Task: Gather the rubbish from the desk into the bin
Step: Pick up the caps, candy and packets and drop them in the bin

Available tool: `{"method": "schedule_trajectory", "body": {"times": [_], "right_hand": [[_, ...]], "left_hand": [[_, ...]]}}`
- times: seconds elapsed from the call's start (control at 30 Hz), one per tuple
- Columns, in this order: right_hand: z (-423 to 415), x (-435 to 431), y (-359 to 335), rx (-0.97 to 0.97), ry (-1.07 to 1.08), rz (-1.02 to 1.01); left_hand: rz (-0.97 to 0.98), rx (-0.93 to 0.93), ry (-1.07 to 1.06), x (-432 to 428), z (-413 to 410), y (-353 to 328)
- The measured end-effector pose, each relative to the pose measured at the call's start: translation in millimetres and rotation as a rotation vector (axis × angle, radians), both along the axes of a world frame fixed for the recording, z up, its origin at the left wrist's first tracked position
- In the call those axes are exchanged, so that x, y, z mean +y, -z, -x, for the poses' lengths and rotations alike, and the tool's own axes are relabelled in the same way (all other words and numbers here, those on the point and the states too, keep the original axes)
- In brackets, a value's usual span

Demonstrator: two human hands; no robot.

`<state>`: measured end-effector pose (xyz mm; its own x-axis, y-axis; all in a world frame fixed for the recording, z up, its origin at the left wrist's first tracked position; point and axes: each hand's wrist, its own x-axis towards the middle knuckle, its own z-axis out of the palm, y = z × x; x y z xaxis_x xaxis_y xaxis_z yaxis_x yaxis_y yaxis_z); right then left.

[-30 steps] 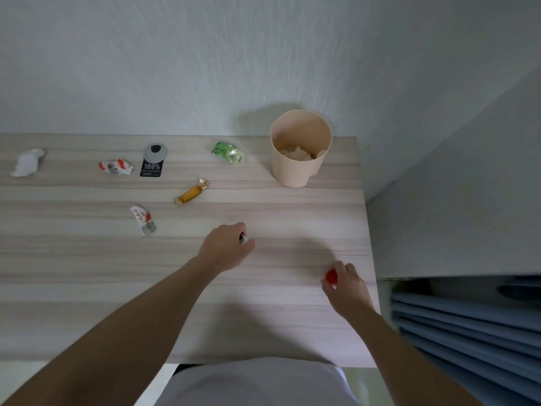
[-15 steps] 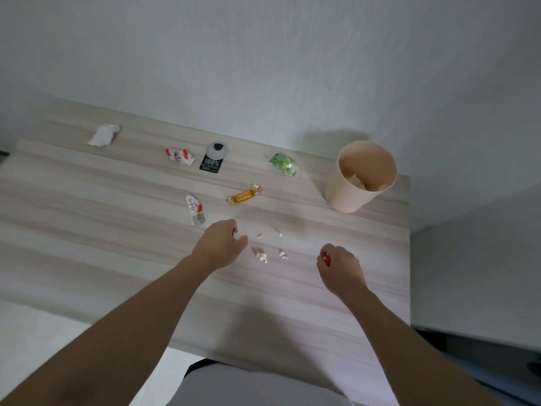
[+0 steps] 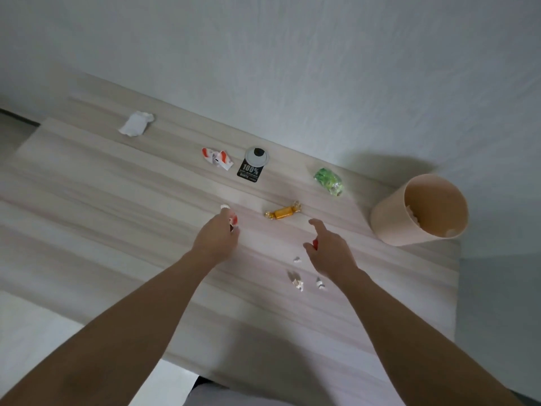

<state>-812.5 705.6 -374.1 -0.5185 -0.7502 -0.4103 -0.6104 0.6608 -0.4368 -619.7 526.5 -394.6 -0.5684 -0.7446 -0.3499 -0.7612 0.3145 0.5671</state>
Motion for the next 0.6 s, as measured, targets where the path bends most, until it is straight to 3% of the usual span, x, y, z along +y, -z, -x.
{"method": "schedule_trajectory", "body": {"times": [0.13, 0.37, 0.6], "right_hand": [[7.4, -36.4, 6.9, 0.017, -0.056, -0.018], [13.3, -81.7, 25.8, 0.063, -0.118, -0.04], [7.9, -96.7, 46.8, 0.062, -0.171, -0.044]], "left_hand": [[-0.069, -0.078, -0.024, -15.9, 6.1, 9.0], [-0.096, -0.043, -0.174, -27.7, 13.6, 31.5], [-0.116, -0.085, -0.136, -35.1, 12.9, 42.6]]}}
